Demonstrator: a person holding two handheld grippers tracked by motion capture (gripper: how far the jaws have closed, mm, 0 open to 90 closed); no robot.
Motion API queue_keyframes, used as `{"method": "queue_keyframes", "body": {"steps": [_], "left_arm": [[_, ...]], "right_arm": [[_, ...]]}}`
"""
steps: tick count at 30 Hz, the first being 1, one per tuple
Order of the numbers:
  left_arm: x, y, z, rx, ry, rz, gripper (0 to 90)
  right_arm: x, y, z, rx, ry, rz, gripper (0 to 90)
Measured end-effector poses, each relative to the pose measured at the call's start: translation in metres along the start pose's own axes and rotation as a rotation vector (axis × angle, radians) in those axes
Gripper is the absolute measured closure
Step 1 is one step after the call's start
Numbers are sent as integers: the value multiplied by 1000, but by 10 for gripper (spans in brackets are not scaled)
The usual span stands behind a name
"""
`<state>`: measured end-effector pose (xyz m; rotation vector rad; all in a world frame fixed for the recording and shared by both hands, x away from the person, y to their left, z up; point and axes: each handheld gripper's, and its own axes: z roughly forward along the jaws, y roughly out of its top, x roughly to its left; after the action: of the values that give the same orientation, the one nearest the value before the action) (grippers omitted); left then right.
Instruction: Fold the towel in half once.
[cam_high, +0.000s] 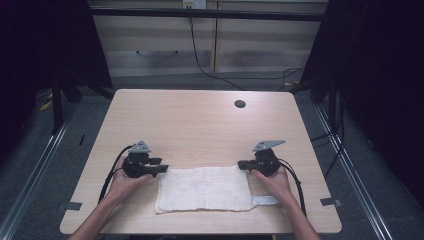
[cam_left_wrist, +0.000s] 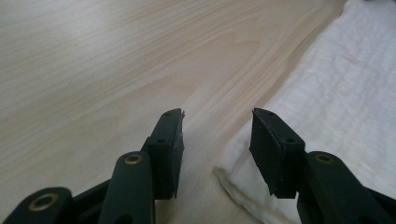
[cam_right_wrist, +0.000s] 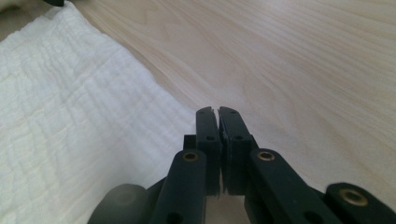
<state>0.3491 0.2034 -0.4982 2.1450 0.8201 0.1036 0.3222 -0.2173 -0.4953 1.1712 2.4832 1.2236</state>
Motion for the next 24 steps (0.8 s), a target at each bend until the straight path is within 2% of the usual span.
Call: {"method": "queue_keyframes", "body": {"steps": [3,6,7,8,10,12,14,19,24], "left_arm": [[-10,-1,1,47,21,54,555],[-11,-4,1,48,46,88,599],[-11,-5,1,44,30,87,628],[-11,-6,0,47,14,100,711],[-14,-7,0,48,-1,105,811],[-16,-6,1,51,18,121,849],[-16,-7,1,51,4,118,853],[-15,-7,1,49,9,96,853],[-16,-6,1,49,17,94,854]], "right_arm": [[-1,0,-1,-8,4,5,877],[0,1,-2,-8,0,9,877],[0,1,-2,-14,0,11,877],[-1,2,-3,-17,2,9,878],[-2,2,-3,-19,4,12,881],[-2,2,-3,-15,4,3,882],[-1,3,-4,-24,-1,7,882],[2,5,-12,-76,-16,3,883],[10,8,-21,-122,1,-18,884]]}}
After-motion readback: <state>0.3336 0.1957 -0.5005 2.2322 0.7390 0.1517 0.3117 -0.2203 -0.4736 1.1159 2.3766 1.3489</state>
